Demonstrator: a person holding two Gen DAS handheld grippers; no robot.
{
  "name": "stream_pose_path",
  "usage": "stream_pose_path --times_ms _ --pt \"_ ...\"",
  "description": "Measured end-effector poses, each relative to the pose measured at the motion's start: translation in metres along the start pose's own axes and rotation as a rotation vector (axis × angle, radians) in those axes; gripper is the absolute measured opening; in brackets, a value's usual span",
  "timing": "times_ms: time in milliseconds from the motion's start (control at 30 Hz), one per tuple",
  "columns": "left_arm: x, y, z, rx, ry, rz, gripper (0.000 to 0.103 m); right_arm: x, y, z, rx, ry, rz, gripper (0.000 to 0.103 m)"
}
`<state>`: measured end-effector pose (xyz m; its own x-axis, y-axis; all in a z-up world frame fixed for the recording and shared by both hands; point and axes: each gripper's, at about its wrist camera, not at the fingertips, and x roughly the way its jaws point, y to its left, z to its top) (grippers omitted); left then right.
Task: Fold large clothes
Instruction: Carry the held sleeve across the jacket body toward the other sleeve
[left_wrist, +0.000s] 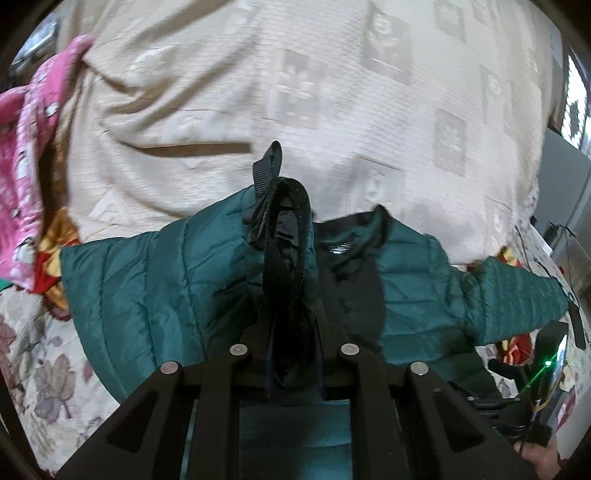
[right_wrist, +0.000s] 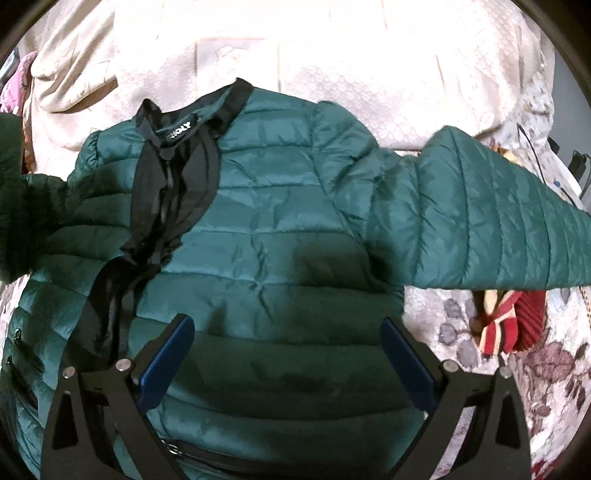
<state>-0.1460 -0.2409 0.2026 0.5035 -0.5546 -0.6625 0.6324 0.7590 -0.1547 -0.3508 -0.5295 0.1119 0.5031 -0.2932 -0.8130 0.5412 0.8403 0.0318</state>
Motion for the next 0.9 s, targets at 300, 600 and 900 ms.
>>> stream_pose_path --times_ms 300,600,900 --pt "0.029 -0.071 0.007 0.091 0.034 -0.093 0.000 0.000 -0.022 -0.004 0.021 0.000 -0.023 0.102" --pt "0.074 -0.122 -0.006 0.144 0.099 -0.159 0.000 0.009 -0.041 -0.009 0.052 0.014 -0.031 0.102" --pt "0.120 -0.123 -0.019 0.100 0.158 -0.191 0.000 0.017 -0.045 -0.011 0.063 0.028 -0.018 0.102"
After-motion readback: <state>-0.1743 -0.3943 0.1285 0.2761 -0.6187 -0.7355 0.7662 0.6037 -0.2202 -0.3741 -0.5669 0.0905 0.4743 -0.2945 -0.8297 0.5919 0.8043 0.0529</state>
